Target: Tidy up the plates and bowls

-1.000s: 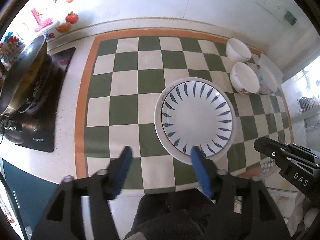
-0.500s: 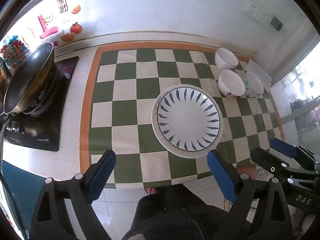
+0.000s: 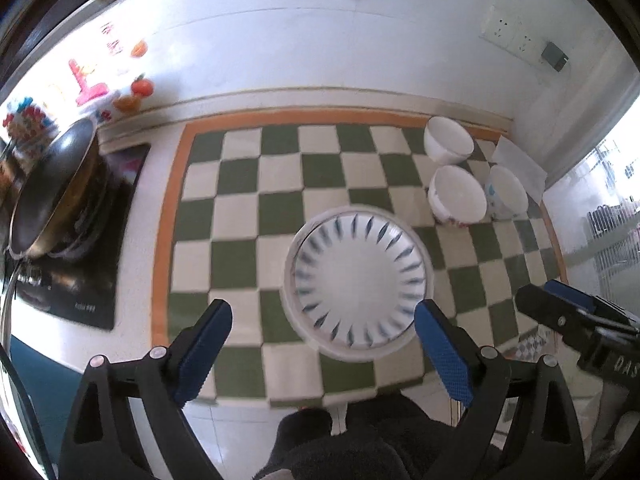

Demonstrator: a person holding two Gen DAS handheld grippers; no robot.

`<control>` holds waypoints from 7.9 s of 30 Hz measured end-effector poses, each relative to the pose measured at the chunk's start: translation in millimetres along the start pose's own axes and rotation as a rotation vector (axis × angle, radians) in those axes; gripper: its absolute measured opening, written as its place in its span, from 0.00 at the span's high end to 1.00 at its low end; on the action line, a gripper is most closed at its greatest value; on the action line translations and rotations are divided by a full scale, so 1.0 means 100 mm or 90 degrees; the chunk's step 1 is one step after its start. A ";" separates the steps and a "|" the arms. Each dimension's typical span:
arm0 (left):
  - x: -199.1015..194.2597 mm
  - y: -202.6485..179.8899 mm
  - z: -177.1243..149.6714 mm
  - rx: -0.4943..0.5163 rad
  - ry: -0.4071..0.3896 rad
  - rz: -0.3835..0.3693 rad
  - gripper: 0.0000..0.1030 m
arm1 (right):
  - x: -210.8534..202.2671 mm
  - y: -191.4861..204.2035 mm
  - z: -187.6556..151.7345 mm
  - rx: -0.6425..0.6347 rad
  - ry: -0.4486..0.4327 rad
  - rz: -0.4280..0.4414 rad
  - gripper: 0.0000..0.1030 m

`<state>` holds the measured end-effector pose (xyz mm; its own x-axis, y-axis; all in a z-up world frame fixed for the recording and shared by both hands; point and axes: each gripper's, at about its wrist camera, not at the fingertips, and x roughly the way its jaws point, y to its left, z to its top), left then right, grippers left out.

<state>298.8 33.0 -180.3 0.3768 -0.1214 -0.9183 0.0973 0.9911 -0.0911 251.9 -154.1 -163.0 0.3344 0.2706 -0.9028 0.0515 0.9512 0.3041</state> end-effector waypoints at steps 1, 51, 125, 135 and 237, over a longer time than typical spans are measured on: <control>0.04 -0.07 0.07 -0.001 -0.001 -0.001 0.09 | 0.01 -0.10 0.06 0.010 -0.002 0.002 0.17; 2.48 -1.70 1.50 0.067 0.278 -0.115 0.88 | 1.70 -2.48 1.52 0.183 0.164 -0.006 0.88; 2.88 -2.85 1.67 0.121 0.295 -0.065 0.75 | 1.10 -3.87 1.65 0.230 0.105 -0.009 0.62; 2.81 -2.59 1.68 0.032 0.308 -0.132 0.75 | 1.41 -3.95 1.81 0.241 0.135 0.006 0.62; 1.91 -1.61 1.98 -0.006 0.023 -0.096 0.74 | 0.66 -2.65 2.11 0.037 0.010 0.012 0.42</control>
<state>537.7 -160.3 -265.0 0.3255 -0.2669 -0.9071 0.1418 0.9623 -0.2323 459.2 -419.8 -239.4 0.3212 0.2903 -0.9014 0.0996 0.9362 0.3370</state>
